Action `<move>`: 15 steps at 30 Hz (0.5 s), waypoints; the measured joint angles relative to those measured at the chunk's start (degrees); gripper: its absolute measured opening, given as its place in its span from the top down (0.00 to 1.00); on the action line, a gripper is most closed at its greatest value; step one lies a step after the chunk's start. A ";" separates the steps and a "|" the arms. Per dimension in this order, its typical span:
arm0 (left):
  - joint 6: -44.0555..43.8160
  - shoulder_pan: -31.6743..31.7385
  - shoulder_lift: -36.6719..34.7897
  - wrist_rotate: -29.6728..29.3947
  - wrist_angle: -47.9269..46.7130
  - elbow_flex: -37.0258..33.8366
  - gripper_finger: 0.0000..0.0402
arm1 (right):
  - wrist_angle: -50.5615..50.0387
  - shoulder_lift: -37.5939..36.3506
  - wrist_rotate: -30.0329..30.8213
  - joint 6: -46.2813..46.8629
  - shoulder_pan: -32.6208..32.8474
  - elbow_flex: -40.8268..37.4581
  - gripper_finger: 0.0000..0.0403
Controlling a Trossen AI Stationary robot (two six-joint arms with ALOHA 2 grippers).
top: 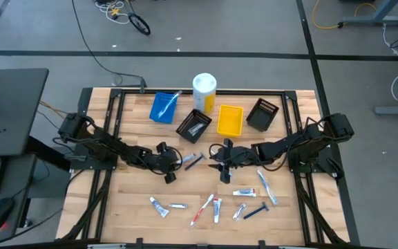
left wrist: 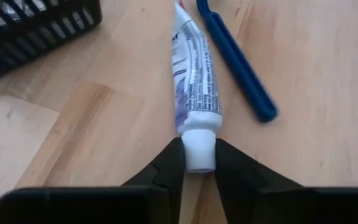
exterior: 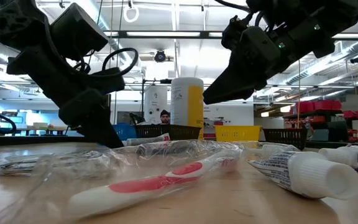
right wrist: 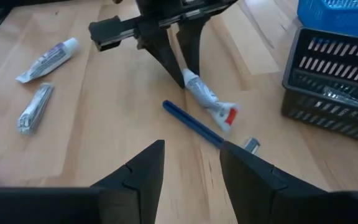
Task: Pick & Place Travel size toiletries
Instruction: Put the toothpaste into the yellow bin
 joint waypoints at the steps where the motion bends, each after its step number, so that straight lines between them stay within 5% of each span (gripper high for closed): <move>1: -0.08 0.01 0.00 0.01 0.21 -0.01 0.83 | 0.02 0.00 0.00 0.00 -0.23 -0.01 0.59; 6: 1.33 0.02 0.00 -0.16 5.35 -0.04 0.83 | 1.17 0.00 -0.11 0.00 -1.24 -0.01 0.59; 15: 16.33 0.60 0.00 -0.78 14.77 2.75 0.83 | 2.02 0.00 -3.08 3.59 -3.45 0.01 0.59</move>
